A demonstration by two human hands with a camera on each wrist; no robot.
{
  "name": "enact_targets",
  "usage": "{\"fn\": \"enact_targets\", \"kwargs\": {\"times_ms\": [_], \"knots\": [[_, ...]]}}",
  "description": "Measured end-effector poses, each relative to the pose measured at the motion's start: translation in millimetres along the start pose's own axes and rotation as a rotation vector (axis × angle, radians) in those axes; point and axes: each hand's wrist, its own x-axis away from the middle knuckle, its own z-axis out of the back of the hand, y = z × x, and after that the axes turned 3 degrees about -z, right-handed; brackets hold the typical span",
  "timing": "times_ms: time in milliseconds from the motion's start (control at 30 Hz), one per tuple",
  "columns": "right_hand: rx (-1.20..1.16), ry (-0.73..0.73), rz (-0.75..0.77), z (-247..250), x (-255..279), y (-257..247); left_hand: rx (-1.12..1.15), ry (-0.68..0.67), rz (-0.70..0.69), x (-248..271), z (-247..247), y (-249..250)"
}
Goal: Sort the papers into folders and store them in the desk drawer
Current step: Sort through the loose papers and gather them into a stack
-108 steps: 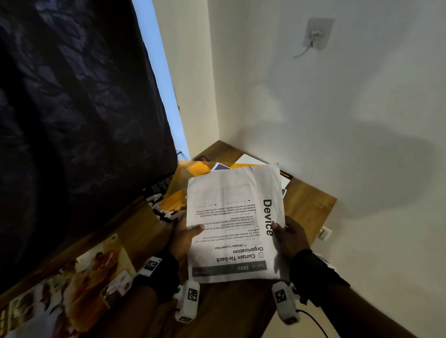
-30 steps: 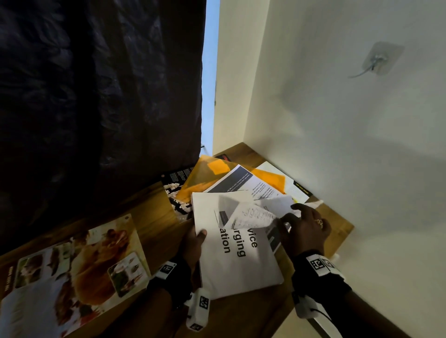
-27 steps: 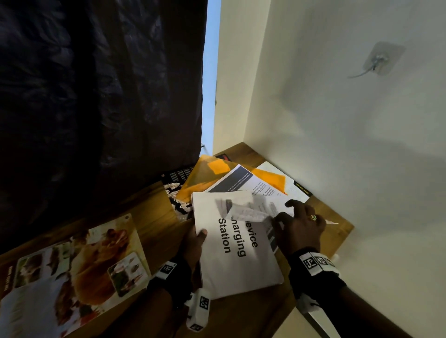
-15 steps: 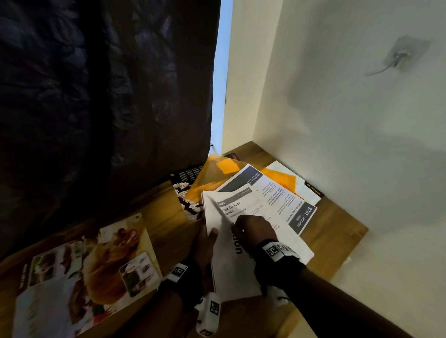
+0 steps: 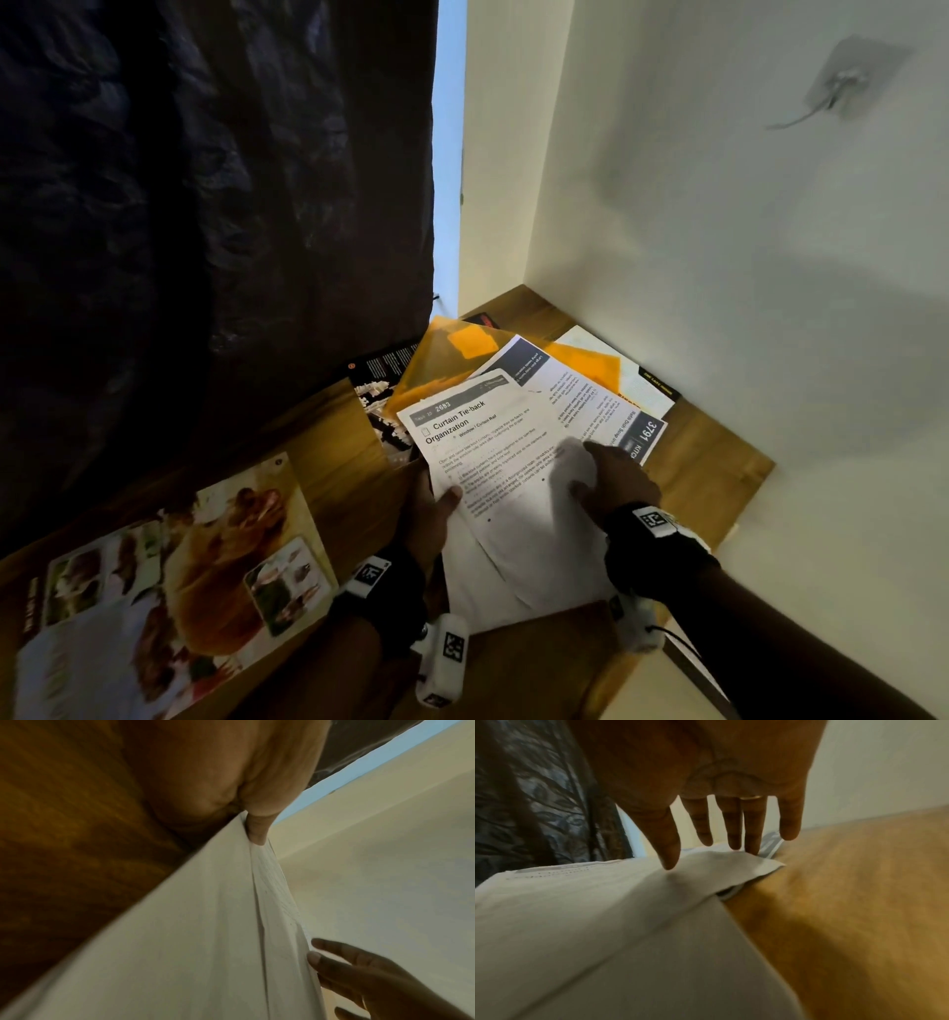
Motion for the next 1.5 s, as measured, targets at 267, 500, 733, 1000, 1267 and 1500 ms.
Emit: {"fn": "enact_targets", "kwargs": {"times_ms": [267, 500, 733, 1000, 1267, 1500], "knots": [[-0.077, -0.053, -0.073, -11.1, 0.9, 27.2, 0.015, -0.02, -0.118, 2.7, -2.2, 0.9], [-0.196, -0.045, -0.071, -12.7, 21.2, 22.2, 0.07, -0.017, -0.127, 6.5, -2.6, 4.2], [-0.334, -0.058, -0.051, -17.9, 33.6, 28.5, 0.093, 0.022, -0.035, 1.1, 1.8, -5.1], [-0.216, -0.032, 0.031, -8.1, 34.5, 38.2, 0.217, -0.015, -0.014, 10.9, -4.3, 6.5], [-0.505, 0.068, -0.407, 31.0, -30.7, 76.0, 0.038, 0.041, -0.032, 14.8, -5.8, 6.7], [-0.879, -0.079, -0.353, 24.1, -46.4, 69.5, -0.039, 0.059, 0.004, 11.4, -7.9, 5.8]]}}
